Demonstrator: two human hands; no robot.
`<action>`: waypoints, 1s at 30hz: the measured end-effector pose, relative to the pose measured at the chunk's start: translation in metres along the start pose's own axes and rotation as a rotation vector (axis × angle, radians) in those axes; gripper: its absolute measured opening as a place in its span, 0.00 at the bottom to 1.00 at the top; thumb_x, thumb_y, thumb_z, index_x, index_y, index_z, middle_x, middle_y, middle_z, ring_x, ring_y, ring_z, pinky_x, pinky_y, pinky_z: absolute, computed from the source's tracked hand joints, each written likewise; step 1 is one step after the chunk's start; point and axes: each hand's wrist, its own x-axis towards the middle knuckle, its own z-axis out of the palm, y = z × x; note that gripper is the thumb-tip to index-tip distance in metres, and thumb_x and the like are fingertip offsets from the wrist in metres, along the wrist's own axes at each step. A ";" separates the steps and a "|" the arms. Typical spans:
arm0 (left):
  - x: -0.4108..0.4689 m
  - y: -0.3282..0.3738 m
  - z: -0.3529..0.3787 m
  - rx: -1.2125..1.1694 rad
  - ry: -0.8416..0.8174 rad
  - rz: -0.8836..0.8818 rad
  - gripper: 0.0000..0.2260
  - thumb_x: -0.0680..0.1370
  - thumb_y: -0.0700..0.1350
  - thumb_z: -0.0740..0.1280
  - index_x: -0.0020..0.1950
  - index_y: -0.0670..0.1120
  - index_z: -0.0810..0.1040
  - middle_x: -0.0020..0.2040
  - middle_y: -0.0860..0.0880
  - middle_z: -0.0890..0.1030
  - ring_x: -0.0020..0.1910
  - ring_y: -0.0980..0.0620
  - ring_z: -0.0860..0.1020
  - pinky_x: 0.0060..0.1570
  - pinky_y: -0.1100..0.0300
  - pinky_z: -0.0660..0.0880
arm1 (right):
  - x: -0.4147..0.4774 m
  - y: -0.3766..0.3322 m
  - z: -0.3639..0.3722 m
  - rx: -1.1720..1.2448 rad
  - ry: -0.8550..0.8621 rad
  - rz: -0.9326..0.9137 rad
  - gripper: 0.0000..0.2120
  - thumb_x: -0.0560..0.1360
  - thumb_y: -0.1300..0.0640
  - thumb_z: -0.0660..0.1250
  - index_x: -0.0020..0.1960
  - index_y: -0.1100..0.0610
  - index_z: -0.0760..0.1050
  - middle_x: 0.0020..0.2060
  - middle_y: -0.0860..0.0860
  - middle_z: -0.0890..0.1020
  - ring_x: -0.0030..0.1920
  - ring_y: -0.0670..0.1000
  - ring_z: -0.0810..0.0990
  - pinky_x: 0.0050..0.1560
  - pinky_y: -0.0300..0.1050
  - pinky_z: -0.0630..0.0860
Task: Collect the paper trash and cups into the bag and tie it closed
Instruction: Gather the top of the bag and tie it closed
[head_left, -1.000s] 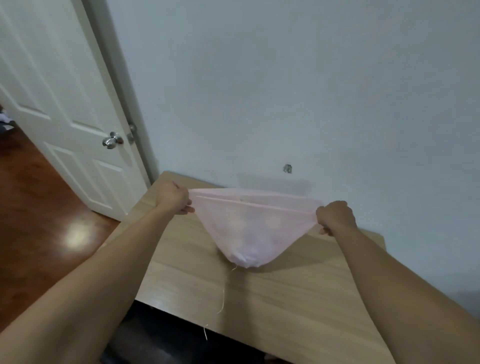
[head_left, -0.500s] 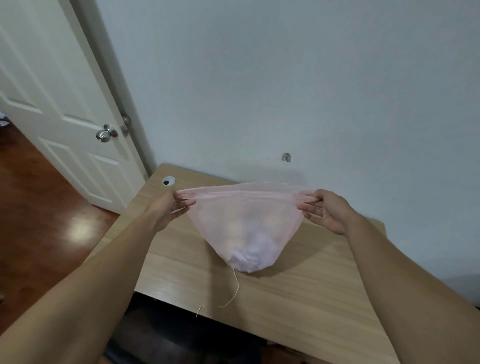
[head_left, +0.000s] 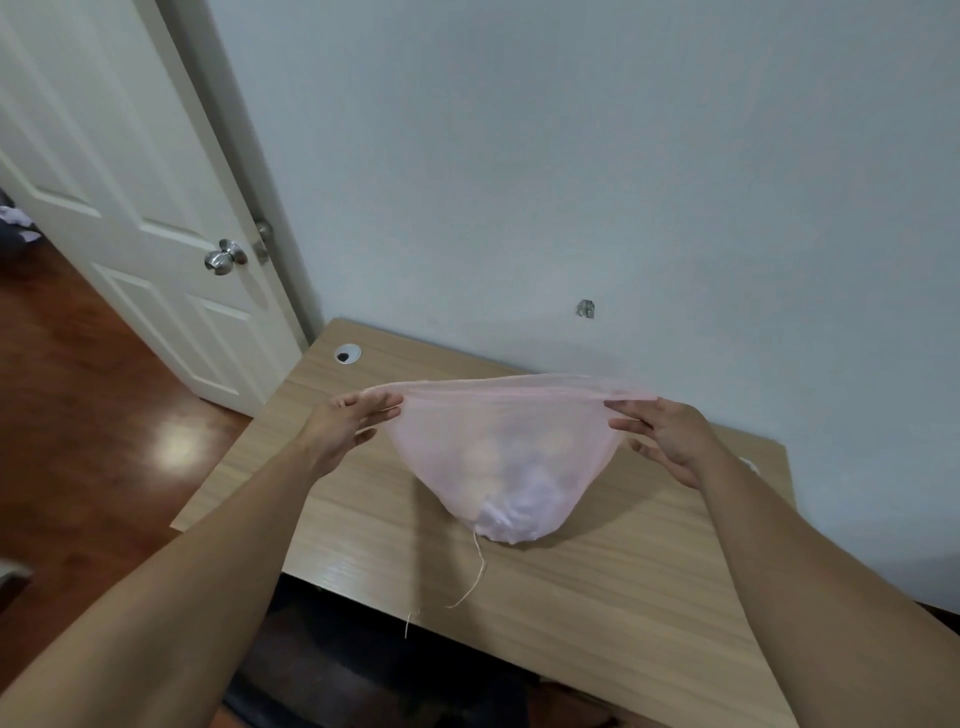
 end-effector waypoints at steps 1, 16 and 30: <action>-0.001 0.001 0.000 0.004 0.024 0.006 0.17 0.87 0.54 0.67 0.68 0.44 0.85 0.64 0.53 0.89 0.65 0.55 0.86 0.65 0.51 0.70 | 0.000 0.000 -0.001 -0.012 0.025 -0.007 0.11 0.88 0.54 0.68 0.65 0.58 0.85 0.59 0.48 0.91 0.51 0.49 0.88 0.51 0.46 0.77; 0.002 0.007 0.021 -0.131 0.133 0.154 0.21 0.87 0.56 0.67 0.62 0.38 0.84 0.57 0.50 0.87 0.62 0.52 0.81 0.70 0.52 0.74 | -0.002 -0.035 0.019 0.494 0.081 -0.125 0.09 0.76 0.56 0.62 0.48 0.59 0.79 0.56 0.54 0.91 0.61 0.54 0.90 0.60 0.53 0.84; 0.003 0.039 0.069 -0.488 -0.114 0.150 0.31 0.91 0.60 0.50 0.33 0.49 0.72 0.30 0.50 0.78 0.42 0.50 0.87 0.63 0.51 0.77 | -0.014 -0.045 0.055 0.289 -0.113 -0.178 0.17 0.87 0.46 0.69 0.41 0.48 0.74 0.34 0.48 0.70 0.28 0.47 0.61 0.27 0.39 0.66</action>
